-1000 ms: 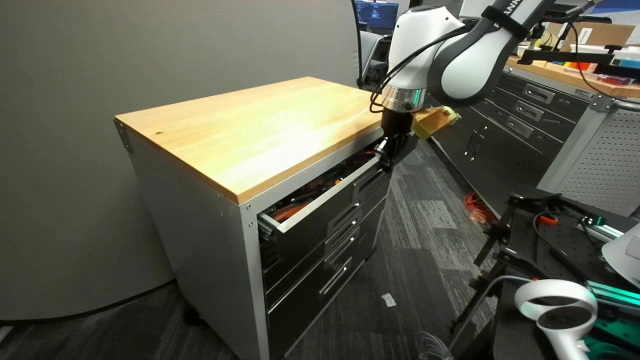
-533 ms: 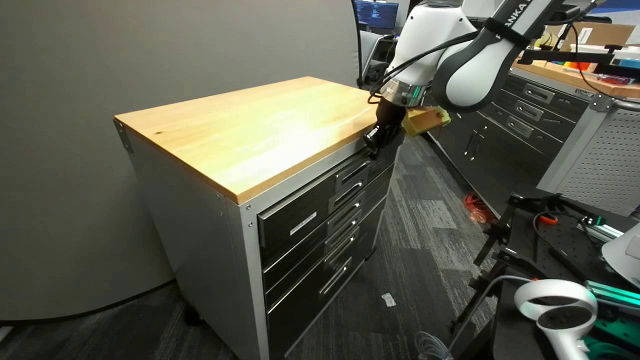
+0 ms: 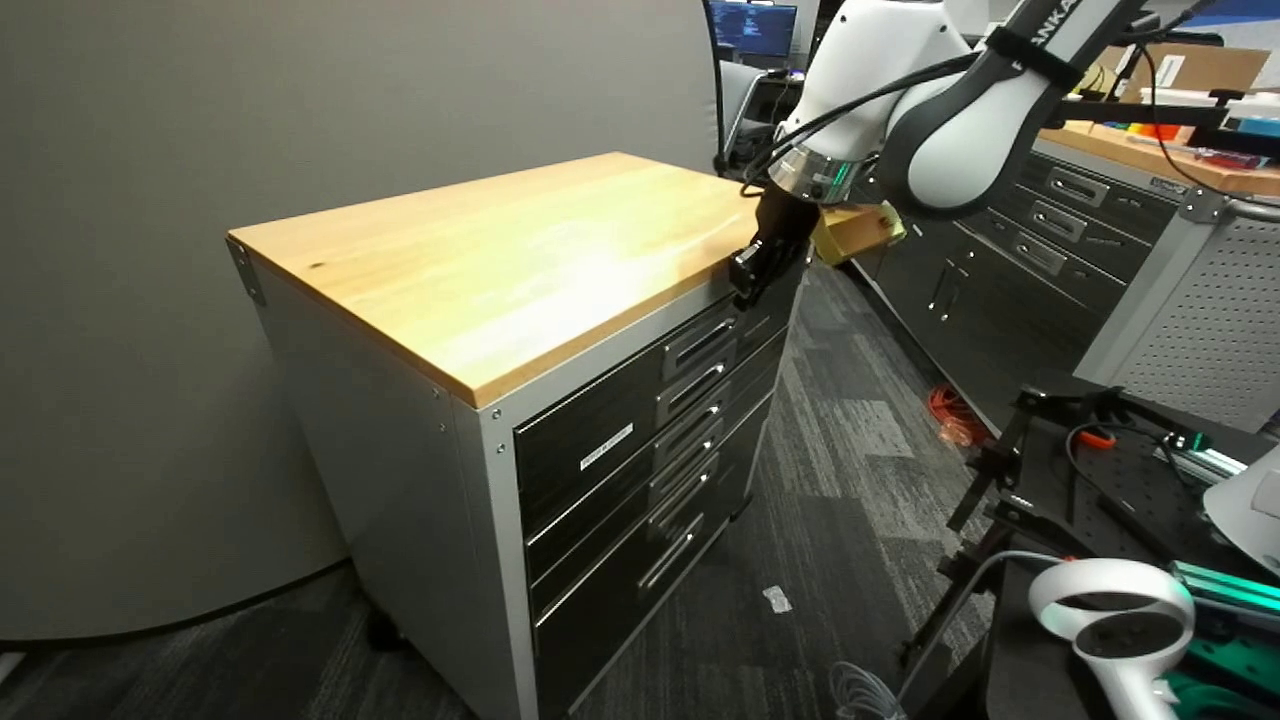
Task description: Put the screwdriver in the drawer and close it
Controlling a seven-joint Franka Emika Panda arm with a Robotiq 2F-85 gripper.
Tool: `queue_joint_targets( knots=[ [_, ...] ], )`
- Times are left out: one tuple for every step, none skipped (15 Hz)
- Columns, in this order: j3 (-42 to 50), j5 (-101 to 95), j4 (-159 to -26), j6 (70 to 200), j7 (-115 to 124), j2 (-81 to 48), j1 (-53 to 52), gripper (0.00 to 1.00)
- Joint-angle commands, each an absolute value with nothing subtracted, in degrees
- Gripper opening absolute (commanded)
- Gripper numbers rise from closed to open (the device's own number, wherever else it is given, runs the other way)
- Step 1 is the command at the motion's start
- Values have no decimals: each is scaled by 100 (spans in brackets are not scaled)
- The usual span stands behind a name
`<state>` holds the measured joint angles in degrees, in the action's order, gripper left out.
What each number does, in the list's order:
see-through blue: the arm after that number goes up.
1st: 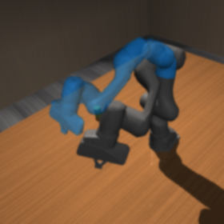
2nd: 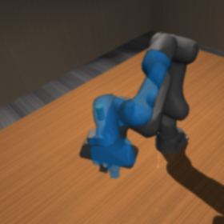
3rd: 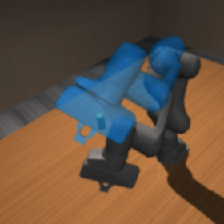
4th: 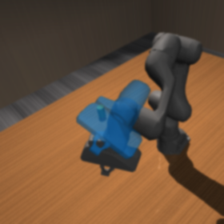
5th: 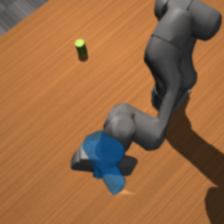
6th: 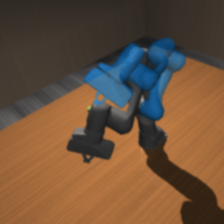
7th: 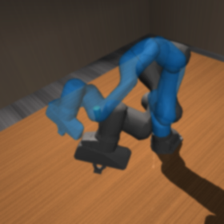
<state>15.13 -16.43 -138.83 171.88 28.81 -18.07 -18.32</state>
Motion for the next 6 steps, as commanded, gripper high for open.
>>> queue_joint_targets(
  knots=[
    [1406, -1580, -13892, 17089, 2784, -1729, -1770, 30],
    [1420, -1583, -13895, 17089, 2801, -1729, -1782, 37],
    [1436, -1583, -13892, 17093, 2803, -1762, -1785, 44],
    [1494, -1481, -13887, 17096, 2711, -1807, -1834, 47],
    [1507, -1477, -13888, 17098, 2709, -1828, -1838, 47],
    [1509, -1476, -13887, 17100, 2708, -1835, -1840, 46]
  ],
)
